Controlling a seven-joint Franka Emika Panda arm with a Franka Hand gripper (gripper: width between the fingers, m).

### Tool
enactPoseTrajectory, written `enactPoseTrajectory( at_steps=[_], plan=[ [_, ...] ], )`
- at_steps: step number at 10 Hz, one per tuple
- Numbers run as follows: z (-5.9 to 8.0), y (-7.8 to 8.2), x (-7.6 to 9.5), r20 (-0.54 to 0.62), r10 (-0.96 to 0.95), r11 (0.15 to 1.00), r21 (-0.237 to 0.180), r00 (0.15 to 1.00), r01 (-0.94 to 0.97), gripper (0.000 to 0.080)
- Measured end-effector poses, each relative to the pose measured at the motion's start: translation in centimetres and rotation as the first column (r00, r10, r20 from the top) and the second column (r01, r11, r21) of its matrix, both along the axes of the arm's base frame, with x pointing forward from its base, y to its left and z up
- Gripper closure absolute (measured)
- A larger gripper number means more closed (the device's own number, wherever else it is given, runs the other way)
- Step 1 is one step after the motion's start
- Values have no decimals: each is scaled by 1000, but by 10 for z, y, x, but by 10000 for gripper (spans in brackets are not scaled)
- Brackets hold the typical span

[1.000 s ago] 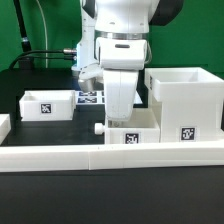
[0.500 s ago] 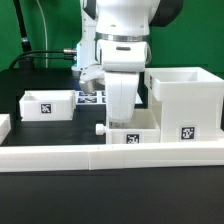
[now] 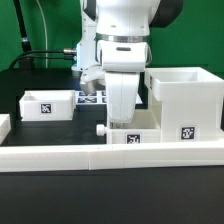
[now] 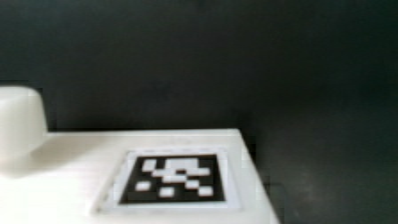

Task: Assemble drawer

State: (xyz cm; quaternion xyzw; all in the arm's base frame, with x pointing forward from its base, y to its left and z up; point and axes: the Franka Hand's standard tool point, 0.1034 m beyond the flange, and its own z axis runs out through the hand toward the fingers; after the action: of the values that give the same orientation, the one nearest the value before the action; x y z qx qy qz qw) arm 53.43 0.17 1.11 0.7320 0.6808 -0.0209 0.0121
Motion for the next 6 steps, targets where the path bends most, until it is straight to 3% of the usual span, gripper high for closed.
enactPoseTrajectory(
  at_steps=[6],
  plan=[
    [0, 1, 1, 12, 12, 1000, 2, 1000, -12, 757]
  ],
)
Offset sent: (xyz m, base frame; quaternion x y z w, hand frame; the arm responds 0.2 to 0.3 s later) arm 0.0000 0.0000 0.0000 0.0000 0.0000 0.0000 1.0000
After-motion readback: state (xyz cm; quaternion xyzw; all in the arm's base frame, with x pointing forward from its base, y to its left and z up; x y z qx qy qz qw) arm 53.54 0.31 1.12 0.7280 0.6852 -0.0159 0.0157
